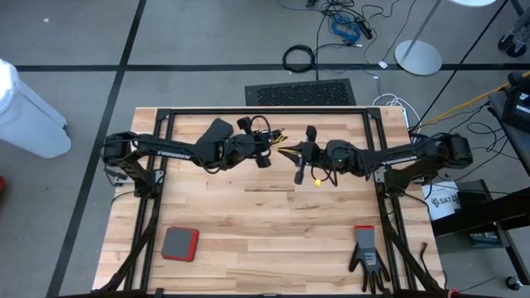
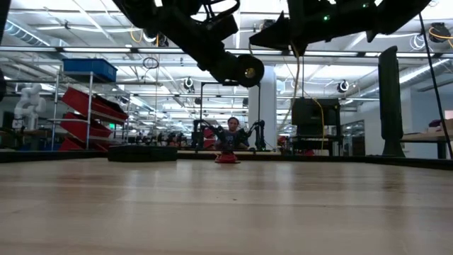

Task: Coil cords
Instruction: Coil the yellow wire onto the black spool

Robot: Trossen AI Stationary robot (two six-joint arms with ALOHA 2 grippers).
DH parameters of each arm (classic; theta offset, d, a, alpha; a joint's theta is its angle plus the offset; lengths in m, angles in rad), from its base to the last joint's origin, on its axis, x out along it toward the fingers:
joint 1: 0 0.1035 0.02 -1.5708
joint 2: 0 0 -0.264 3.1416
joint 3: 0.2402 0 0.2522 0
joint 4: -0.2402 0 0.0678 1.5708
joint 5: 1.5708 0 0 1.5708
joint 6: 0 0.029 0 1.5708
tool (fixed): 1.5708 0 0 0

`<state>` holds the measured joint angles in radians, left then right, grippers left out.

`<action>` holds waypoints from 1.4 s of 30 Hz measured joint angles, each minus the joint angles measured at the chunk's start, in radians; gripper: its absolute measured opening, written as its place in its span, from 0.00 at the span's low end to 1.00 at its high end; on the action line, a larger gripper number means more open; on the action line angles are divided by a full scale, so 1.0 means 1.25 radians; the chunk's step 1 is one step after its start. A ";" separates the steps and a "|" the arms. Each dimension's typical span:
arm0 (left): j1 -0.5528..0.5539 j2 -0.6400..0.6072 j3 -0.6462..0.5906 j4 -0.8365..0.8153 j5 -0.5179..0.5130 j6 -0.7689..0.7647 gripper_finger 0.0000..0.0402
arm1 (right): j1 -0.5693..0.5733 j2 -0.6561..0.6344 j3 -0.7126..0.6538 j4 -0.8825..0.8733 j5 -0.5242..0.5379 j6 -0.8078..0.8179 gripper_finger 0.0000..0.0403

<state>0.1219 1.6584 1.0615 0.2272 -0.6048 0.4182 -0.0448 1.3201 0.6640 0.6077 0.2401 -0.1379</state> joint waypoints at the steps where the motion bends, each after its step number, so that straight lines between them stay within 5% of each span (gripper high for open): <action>1: 0.000 0.002 0.000 0.009 0.000 -0.009 0.00 | 0.000 0.009 0.000 0.015 0.000 -0.006 0.03; 21: 0.042 0.004 0.000 0.089 0.044 -0.226 0.00 | 0.023 0.059 0.001 0.043 0.170 -0.231 0.03; 31: 0.045 0.004 0.000 0.080 0.011 -0.210 0.00 | 0.039 0.059 0.001 0.023 0.196 -0.220 0.03; 42: 0.050 0.004 0.000 0.118 -0.027 -0.203 0.00 | 0.095 0.059 0.001 -0.033 0.461 -0.135 0.03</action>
<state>0.1847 1.6634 1.0618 0.3748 -0.6387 0.1641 0.0735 1.3941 0.6646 0.5668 0.8164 -0.3070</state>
